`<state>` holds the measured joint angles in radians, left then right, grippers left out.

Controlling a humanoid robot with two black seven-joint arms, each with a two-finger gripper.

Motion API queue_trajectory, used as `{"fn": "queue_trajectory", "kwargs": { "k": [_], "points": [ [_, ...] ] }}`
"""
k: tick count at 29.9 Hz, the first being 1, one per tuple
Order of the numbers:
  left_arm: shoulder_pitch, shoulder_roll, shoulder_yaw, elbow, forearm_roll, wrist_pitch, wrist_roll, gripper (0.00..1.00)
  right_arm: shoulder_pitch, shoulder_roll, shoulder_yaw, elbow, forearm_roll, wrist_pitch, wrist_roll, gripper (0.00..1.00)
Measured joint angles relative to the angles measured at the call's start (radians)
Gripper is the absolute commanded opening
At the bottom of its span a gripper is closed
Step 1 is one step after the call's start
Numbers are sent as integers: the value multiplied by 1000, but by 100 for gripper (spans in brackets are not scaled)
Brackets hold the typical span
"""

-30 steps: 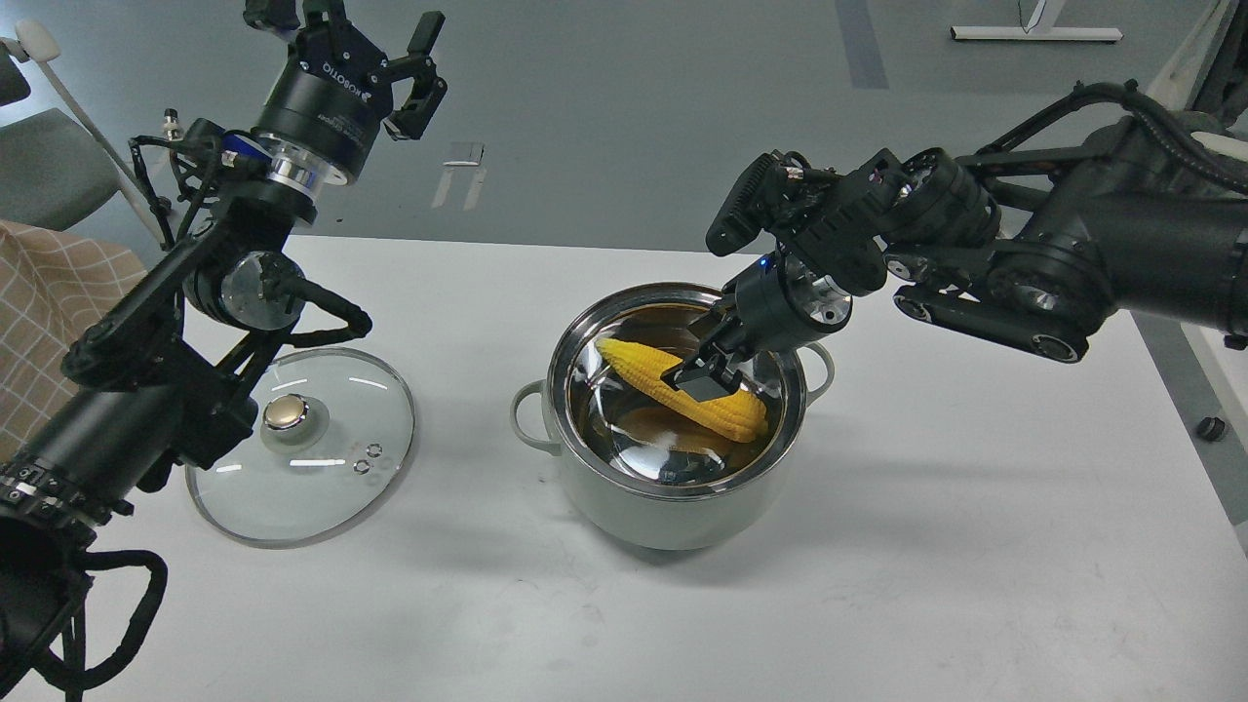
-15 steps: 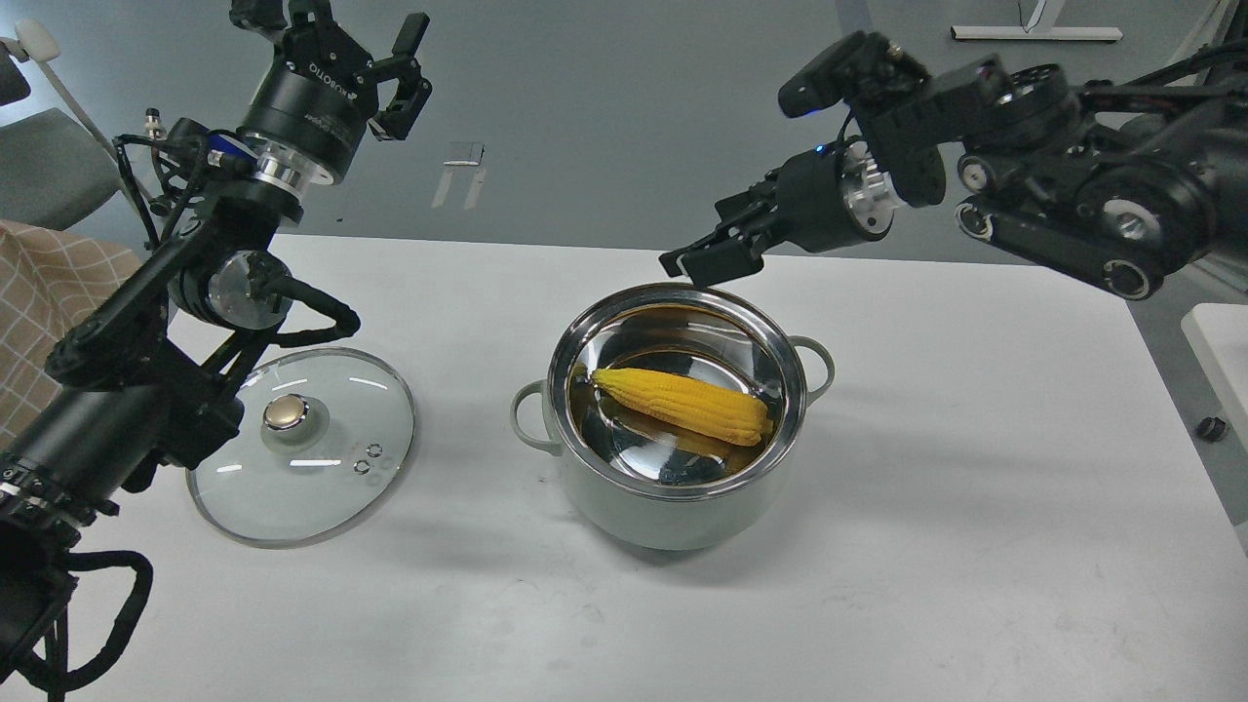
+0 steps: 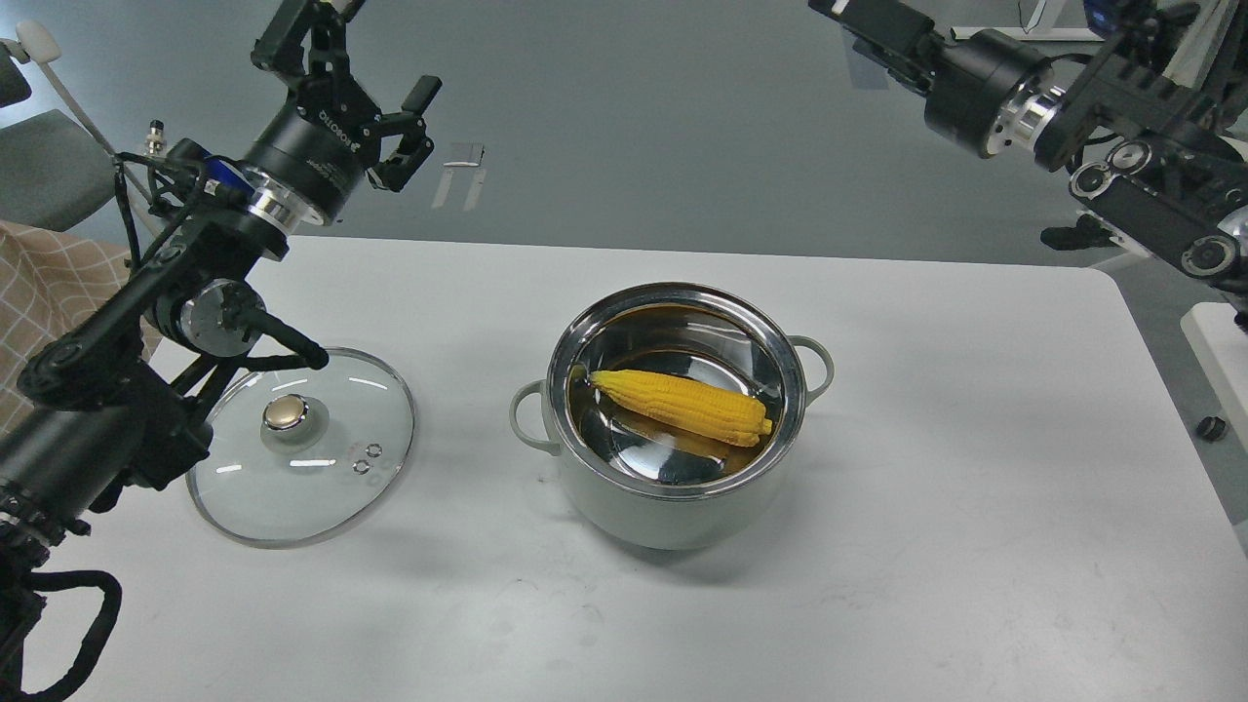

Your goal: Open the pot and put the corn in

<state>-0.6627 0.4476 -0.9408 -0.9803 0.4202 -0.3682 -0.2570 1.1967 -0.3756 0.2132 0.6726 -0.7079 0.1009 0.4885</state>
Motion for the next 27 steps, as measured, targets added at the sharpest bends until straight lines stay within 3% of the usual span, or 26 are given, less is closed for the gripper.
{"fn": "queue_trajectory", "kwargs": {
  "k": [2,6,10,13,17,27],
  "points": [
    [0,-17,0,51,1,-9,17,98,-52,30,42,-29,78,-1,0,100],
    [-1,-49,-8,130,-1,-43,13,98,-126,53,109,-44,220,10,0,100],
    [-2,-62,-8,162,-2,-95,-55,98,-199,72,167,-35,375,56,0,100],
    [0,-67,-1,193,0,-116,-81,98,-247,83,225,-26,432,129,0,100],
    [1,-84,2,217,22,-120,-72,98,-324,87,337,5,467,176,0,100],
    [-5,-130,-19,213,16,-121,-76,98,-374,79,438,42,482,173,0,100]
  ]
}}
